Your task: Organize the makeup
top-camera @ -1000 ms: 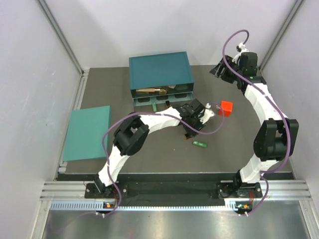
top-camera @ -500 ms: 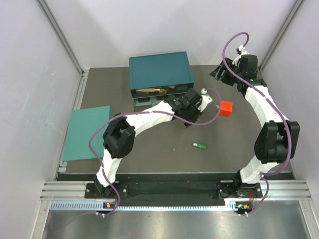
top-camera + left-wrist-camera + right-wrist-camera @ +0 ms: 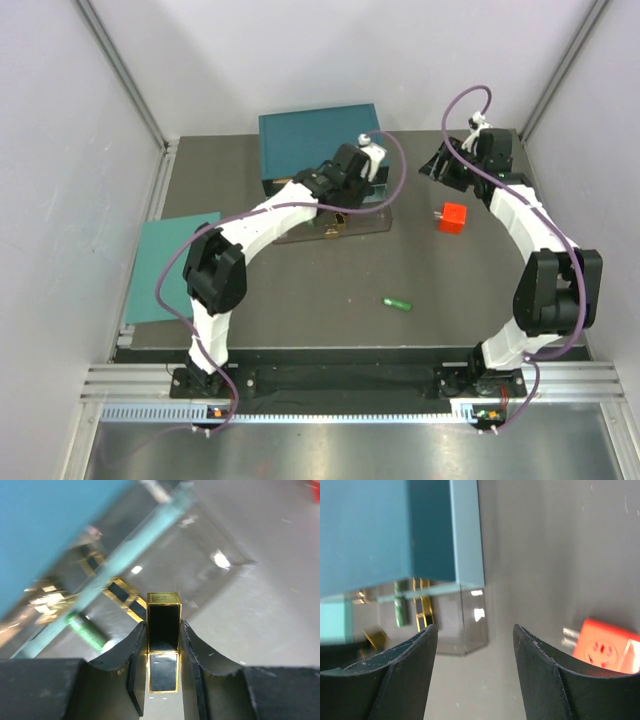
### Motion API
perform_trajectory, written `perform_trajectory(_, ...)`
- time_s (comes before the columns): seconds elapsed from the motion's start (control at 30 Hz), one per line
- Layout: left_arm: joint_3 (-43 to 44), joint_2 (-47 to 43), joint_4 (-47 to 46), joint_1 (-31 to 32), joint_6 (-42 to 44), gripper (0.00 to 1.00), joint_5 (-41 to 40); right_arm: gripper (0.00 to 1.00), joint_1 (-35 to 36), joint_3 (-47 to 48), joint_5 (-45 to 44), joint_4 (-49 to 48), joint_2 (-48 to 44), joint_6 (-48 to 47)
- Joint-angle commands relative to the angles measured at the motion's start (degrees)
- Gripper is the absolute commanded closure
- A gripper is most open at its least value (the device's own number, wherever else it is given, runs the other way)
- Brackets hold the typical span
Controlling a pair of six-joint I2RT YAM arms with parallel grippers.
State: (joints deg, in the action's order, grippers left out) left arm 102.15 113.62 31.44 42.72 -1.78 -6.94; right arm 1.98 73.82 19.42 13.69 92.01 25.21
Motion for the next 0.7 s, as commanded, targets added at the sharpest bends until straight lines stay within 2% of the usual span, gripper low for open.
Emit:
perform_trajectory(0.0, 0.3, -0.6, -1.7, -3.6, -2.4, 1.00, -0.1, 0.38, 1.3, -1.4, -1.0, 3.9, -5.6, -6.1)
perform_trajectory(0.13, 2.0, 2.3, -0.8, -4.6, -1.2, 1.00, 0.3, 0.38, 7.6, -5.9, -5.3, 10.0, -10.4, -11.1)
perform_trajectory(0.2, 2.8, 3.7, 0.3, -4.7, -0.7, 0.95, 0.9, 0.38, 11.3, -7.7, -7.0, 13.4, -12.6, -13.5)
perform_trajectory(0.23, 3.1, 4.1, 0.5, -4.7, -0.5, 0.85, 0.7, 0.38, 15.5, -9.4, -7.9, 14.9, -14.7, -14.2)
perform_trajectory(0.3, 3.3, 4.8, 0.9, -4.7, -0.3, 0.75, 0.8, 0.38, 20.0, -11.1, -10.4, 17.2, -16.8, -15.2)
perform_trajectory(0.33, 3.2, 5.0, 1.0, -4.7, -0.3, 0.63, 0.5, 0.38, 24.1, -12.6, -10.9, 19.7, -18.7, -15.5)
perform_trajectory(0.5, 2.8, 6.1, 1.2, -4.9, -0.6, 0.50, 0.2, 0.39, 33.9, -16.9, -13.4, 26.7, -23.7, -15.5)
perform_trajectory(0.63, 2.6, 6.8, 0.9, -5.5, -2.0, 0.43, 0.6, 0.39, 38.6, -21.8, -13.2, 31.0, -28.1, -12.8)
perform_trajectory(0.67, 2.6, 6.9, 0.7, -5.6, -2.3, 0.38, 0.8, 0.39, 39.5, -22.4, -13.1, 32.1, -28.8, -11.3)
